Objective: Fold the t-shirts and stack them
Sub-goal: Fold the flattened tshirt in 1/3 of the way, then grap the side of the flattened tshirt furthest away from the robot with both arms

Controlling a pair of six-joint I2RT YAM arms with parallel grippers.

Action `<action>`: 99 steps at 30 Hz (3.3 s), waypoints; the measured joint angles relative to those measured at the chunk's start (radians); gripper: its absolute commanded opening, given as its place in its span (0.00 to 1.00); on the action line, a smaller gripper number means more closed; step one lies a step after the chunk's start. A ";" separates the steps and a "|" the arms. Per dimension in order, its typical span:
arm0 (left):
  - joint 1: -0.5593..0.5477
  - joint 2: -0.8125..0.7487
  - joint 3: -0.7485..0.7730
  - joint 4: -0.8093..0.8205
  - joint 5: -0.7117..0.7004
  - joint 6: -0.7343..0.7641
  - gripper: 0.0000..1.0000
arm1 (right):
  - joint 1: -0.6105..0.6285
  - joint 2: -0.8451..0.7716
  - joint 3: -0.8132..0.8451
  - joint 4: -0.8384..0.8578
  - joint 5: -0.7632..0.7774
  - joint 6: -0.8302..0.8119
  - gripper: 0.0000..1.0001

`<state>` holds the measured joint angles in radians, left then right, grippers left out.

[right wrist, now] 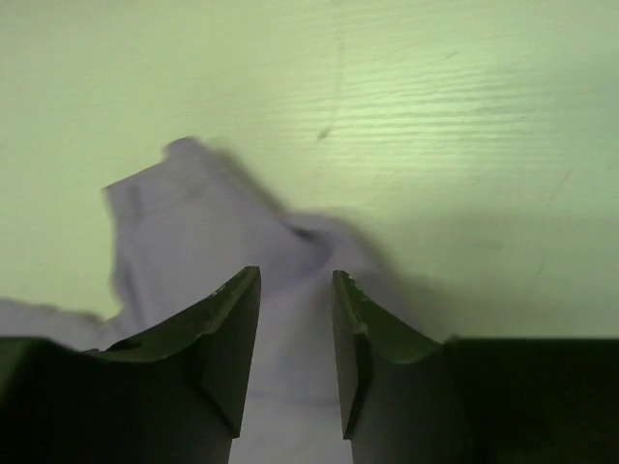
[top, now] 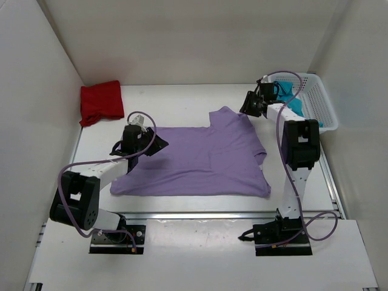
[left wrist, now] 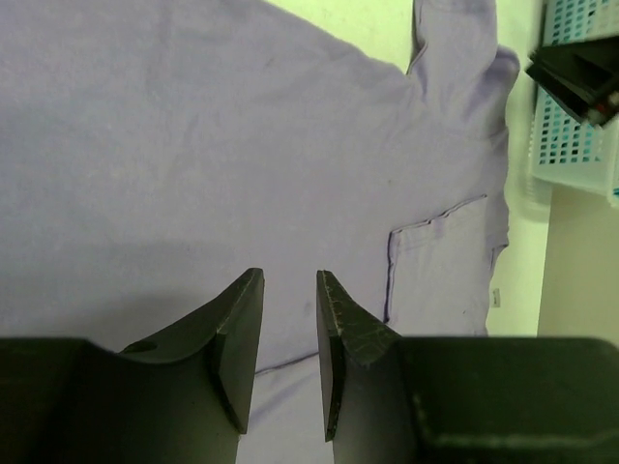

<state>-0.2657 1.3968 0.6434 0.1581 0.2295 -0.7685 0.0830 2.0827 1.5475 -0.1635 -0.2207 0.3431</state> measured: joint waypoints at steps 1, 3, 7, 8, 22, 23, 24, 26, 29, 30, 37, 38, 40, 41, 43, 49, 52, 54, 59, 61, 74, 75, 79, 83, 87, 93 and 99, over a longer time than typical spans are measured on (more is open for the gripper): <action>-0.003 0.006 0.000 0.001 0.000 0.000 0.40 | -0.006 0.045 0.040 -0.018 0.005 -0.007 0.38; -0.008 0.011 -0.005 0.003 0.001 0.000 0.40 | -0.012 0.127 0.124 -0.068 0.016 -0.022 0.41; -0.013 0.019 -0.016 0.005 0.002 0.001 0.40 | -0.005 0.269 0.338 -0.176 0.047 -0.064 0.41; -0.013 0.023 -0.016 0.005 0.002 0.001 0.40 | -0.002 0.297 0.394 -0.201 0.053 -0.078 0.39; 0.005 0.049 -0.032 0.038 0.013 -0.010 0.39 | 0.060 0.326 0.452 -0.323 0.124 -0.188 0.37; 0.008 0.049 -0.033 0.040 0.014 -0.011 0.39 | 0.060 0.326 0.454 -0.330 0.127 -0.191 0.37; 0.008 0.049 -0.033 0.041 0.015 -0.011 0.38 | 0.060 0.326 0.454 -0.332 0.128 -0.194 0.37; 0.008 0.049 -0.033 0.045 0.017 -0.015 0.39 | 0.060 0.323 0.452 -0.336 0.131 -0.198 0.37; 0.008 0.050 -0.033 0.048 0.019 -0.018 0.38 | 0.062 0.304 0.431 -0.347 0.138 -0.214 0.16; 0.008 0.052 -0.033 0.052 0.019 -0.018 0.39 | 0.062 0.300 0.429 -0.355 0.140 -0.219 0.11; 0.018 0.063 -0.033 0.061 0.024 -0.031 0.39 | 0.060 0.296 0.478 -0.427 0.139 -0.213 0.00; 0.023 0.064 -0.033 0.061 0.024 -0.033 0.38 | 0.059 0.296 0.493 -0.429 0.134 -0.208 0.00; 0.032 0.066 -0.033 0.061 0.023 -0.034 0.38 | 0.055 0.295 0.519 -0.428 0.127 -0.195 0.00; 0.040 0.066 -0.033 0.061 0.023 -0.036 0.39 | 0.052 0.291 0.525 -0.423 0.121 -0.189 0.01; 0.049 0.066 -0.033 0.062 0.023 -0.038 0.39 | 0.046 0.277 0.525 -0.429 0.119 -0.189 0.17; 0.060 0.066 -0.033 0.071 0.023 -0.044 0.38 | 0.048 0.254 0.527 -0.470 0.159 -0.231 0.30; 0.061 0.066 -0.033 0.080 0.023 -0.045 0.38 | 0.057 0.258 0.542 -0.524 0.191 -0.261 0.31; 0.061 0.066 -0.035 0.084 0.023 -0.045 0.39 | 0.067 0.272 0.583 -0.567 0.228 -0.282 0.31; 0.061 0.066 -0.045 0.092 0.024 -0.047 0.38 | 0.081 0.294 0.647 -0.612 0.266 -0.326 0.31; 0.062 0.066 -0.047 0.094 0.024 -0.051 0.38 | 0.087 0.300 0.652 -0.624 0.272 -0.343 0.32; 0.070 0.066 -0.054 0.113 0.027 -0.063 0.38 | 0.085 0.390 0.722 -0.716 0.291 -0.390 0.31; 0.070 0.066 -0.056 0.113 0.027 -0.063 0.38 | 0.085 0.400 0.738 -0.722 0.291 -0.393 0.31; 0.070 0.069 -0.061 0.114 0.027 -0.064 0.38 | 0.084 0.433 0.793 -0.734 0.277 -0.401 0.32; 0.077 0.069 -0.061 0.114 0.029 -0.067 0.38 | 0.080 0.463 0.840 -0.745 0.247 -0.404 0.32; 0.081 0.069 -0.061 0.115 0.029 -0.068 0.38 | 0.079 0.469 0.841 -0.768 0.227 -0.412 0.32; 0.081 0.071 -0.061 0.117 0.030 -0.071 0.38 | 0.078 0.469 0.841 -0.786 0.195 -0.425 0.30; 0.084 0.072 -0.065 0.124 0.032 -0.071 0.38 | 0.074 0.482 0.844 -0.787 0.167 -0.427 0.15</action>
<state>-0.1822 1.4693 0.5785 0.2825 0.2615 -0.8394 0.1570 2.5649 2.3917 -0.9508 -0.0540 -0.0837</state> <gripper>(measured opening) 0.384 0.249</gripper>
